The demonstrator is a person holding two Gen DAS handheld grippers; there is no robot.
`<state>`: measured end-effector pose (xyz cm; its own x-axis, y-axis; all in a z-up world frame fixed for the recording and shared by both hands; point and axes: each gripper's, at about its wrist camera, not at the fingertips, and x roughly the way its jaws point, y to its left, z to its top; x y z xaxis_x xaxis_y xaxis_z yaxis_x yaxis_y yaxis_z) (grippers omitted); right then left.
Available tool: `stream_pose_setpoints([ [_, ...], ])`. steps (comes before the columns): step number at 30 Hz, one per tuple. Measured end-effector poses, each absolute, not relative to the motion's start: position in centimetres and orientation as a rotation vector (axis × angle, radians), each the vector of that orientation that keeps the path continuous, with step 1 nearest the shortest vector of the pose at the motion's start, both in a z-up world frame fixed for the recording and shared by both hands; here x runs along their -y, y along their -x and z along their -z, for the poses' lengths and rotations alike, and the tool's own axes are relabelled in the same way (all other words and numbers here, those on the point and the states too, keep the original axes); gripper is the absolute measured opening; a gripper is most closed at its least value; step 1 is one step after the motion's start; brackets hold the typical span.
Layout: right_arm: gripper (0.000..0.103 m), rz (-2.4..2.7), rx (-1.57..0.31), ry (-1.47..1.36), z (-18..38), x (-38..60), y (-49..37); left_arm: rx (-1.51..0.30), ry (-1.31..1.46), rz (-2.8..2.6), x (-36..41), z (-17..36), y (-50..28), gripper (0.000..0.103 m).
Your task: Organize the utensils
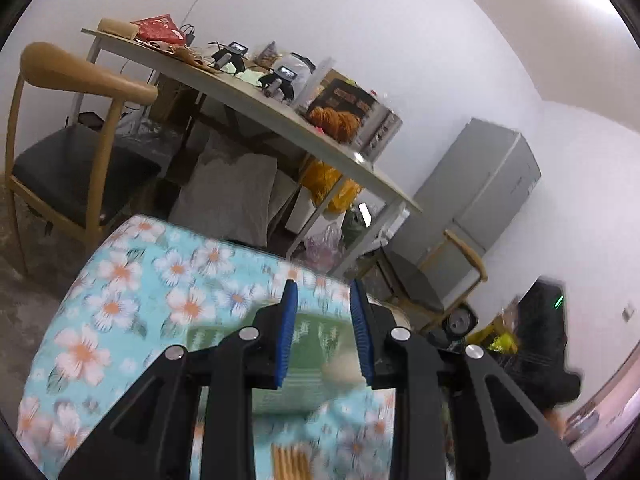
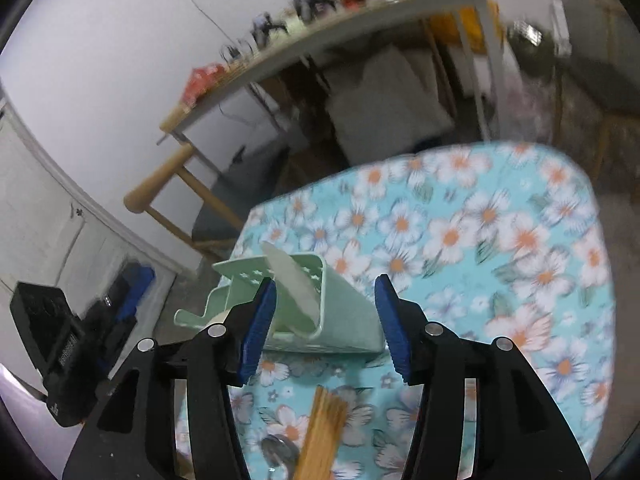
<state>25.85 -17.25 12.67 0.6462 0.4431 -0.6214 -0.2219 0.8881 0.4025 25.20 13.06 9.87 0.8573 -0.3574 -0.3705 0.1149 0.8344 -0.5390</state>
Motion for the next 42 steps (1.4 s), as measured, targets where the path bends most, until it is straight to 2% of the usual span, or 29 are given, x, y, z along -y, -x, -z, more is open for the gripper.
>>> stream_pose_setpoints([
  [4,0.049,-0.346,-0.601,-0.256,-12.4,19.2,-19.2,-0.531,0.518,0.291,-12.7,-6.2,-19.3,0.026],
  [6,0.050,-0.360,-0.582,-0.218,-10.4,18.8,-16.3,-0.549,0.458,0.280,-12.1,-4.0,-17.3,0.026],
  [11,0.049,-0.488,-0.557,-0.207,-3.6,16.8,-13.2,-0.740,0.355,0.323,-9.9,0.4,-17.9,0.025],
  [13,0.049,-0.489,-0.644,-0.216,-0.9,16.0,-13.9,-0.777,0.365,0.355,-10.1,1.0,-18.0,0.025],
  [14,0.043,-0.550,-0.708,-0.209,0.5,15.1,-14.8,-0.783,0.369,0.367,-10.4,1.2,-17.7,0.025],
  [16,0.040,-0.566,-0.749,-0.201,2.0,14.3,-15.5,-0.791,0.356,0.370,-11.0,1.7,-17.1,0.025],
  [28,0.039,-0.668,-0.749,-0.171,2.1,11.0,-15.2,-0.925,0.461,0.388,-13.6,7.0,-16.5,0.024],
  [29,0.039,-0.680,-0.757,-0.178,2.2,11.0,-15.1,-0.929,0.487,0.389,-13.8,7.0,-16.5,0.019],
  [32,0.038,-0.714,-0.795,-0.202,3.1,10.7,-15.8,-0.951,0.567,0.394,-14.3,7.4,-16.6,0.013],
  [40,0.035,-0.768,-0.863,-0.254,4.1,10.7,-16.5,-0.973,0.554,0.451,-13.2,7.8,-16.8,0.012],
  [42,0.035,-0.775,-0.861,-0.249,4.0,10.6,-16.4,-0.968,0.582,0.443,-13.6,7.8,-16.8,0.002],
])
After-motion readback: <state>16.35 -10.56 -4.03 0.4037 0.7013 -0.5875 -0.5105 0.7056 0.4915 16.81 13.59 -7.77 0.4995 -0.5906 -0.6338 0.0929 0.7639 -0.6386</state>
